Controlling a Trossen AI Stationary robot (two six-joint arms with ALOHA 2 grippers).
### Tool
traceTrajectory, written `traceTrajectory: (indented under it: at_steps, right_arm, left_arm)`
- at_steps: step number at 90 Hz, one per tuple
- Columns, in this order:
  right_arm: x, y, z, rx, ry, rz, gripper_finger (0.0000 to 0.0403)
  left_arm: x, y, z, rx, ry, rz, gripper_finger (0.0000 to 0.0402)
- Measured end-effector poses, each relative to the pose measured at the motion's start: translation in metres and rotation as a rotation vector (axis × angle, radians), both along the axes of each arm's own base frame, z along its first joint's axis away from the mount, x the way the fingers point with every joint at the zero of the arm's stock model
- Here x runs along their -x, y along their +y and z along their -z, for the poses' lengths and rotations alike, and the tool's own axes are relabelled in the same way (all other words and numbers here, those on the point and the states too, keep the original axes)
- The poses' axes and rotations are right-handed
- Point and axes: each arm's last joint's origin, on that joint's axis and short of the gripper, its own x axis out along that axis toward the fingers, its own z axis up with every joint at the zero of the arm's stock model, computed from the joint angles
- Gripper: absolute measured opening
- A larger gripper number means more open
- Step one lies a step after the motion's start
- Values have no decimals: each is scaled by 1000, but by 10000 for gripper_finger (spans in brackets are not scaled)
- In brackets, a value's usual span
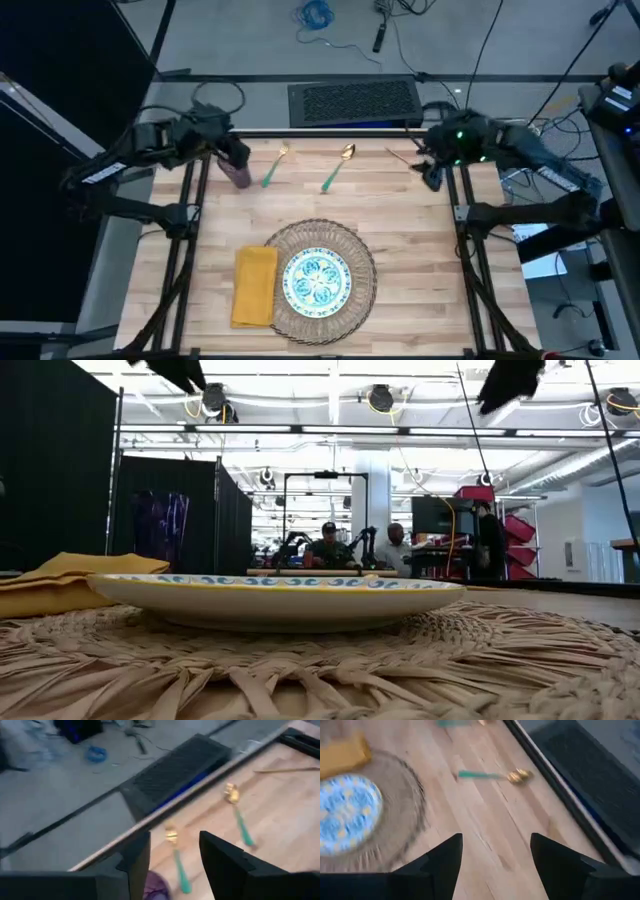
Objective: Set table place
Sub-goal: Put the green fork on top of the yellow table napkin
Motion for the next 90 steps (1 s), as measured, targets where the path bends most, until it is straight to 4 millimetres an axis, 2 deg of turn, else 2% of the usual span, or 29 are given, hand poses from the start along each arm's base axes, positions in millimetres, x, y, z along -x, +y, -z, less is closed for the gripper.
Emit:
traceTrajectory:
  at_steps: [13,23,32,38,46,54,61,67,73,90]
  right_arm:
    - [-16,-1,61,-157,-222,-79,219]
    - [-27,-5,109,-222,-304,-51,219]
    - [-36,-11,139,-253,-358,-13,219]
    - [-43,-16,148,-251,-392,-5,219]
    - [-54,-22,152,-216,-436,-21,219]
    - [-67,-28,150,-177,-533,-36,219]
    - [-77,-35,153,-227,-607,72,219]
    - [-82,-44,163,-289,-595,224,219]
    - [-90,-52,171,-289,-564,297,219]
    - [-123,-70,181,-307,-491,342,219]
  left_arm:
    - [-41,8,46,67,-18,129,153]
    - [-63,13,76,111,-135,196,153]
    - [-82,17,108,145,-183,246,153]
    - [-92,22,127,183,-187,245,153]
    - [-104,29,135,204,-267,268,153]
    - [-114,33,147,235,-272,303,153]
    - [-118,36,158,249,-241,291,153]
    - [-116,41,157,211,-238,254,153]
    - [-114,43,152,163,-241,243,153]
    - [-103,42,136,78,-234,263,153]
